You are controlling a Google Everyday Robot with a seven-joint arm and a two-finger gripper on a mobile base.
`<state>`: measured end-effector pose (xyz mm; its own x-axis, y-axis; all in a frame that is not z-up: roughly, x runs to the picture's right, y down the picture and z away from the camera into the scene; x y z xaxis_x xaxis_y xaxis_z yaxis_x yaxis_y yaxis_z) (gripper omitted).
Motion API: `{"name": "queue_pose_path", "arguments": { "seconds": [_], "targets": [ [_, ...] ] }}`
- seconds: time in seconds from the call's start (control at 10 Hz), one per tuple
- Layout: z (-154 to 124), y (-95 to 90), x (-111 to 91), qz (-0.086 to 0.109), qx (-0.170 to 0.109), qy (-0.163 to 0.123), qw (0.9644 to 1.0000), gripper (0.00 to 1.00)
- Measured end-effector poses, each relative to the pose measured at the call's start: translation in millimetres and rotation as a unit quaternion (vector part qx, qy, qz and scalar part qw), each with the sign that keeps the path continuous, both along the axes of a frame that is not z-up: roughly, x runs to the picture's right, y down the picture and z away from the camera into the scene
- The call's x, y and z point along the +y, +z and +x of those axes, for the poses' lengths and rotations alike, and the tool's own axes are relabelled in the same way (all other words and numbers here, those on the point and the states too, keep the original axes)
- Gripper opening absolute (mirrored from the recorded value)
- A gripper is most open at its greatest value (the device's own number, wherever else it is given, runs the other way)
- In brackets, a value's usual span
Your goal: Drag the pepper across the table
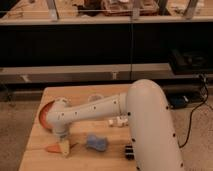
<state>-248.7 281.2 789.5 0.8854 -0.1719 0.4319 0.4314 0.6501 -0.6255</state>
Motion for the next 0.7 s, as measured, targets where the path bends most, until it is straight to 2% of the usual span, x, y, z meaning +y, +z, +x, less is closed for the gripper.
{"name": "queue_pose_path", "arguments": {
  "seconds": [0.7],
  "targets": [
    [2.1,8.7,-7.3,0.004,-0.003,0.001,1.0000,0.80]
  ]
}}
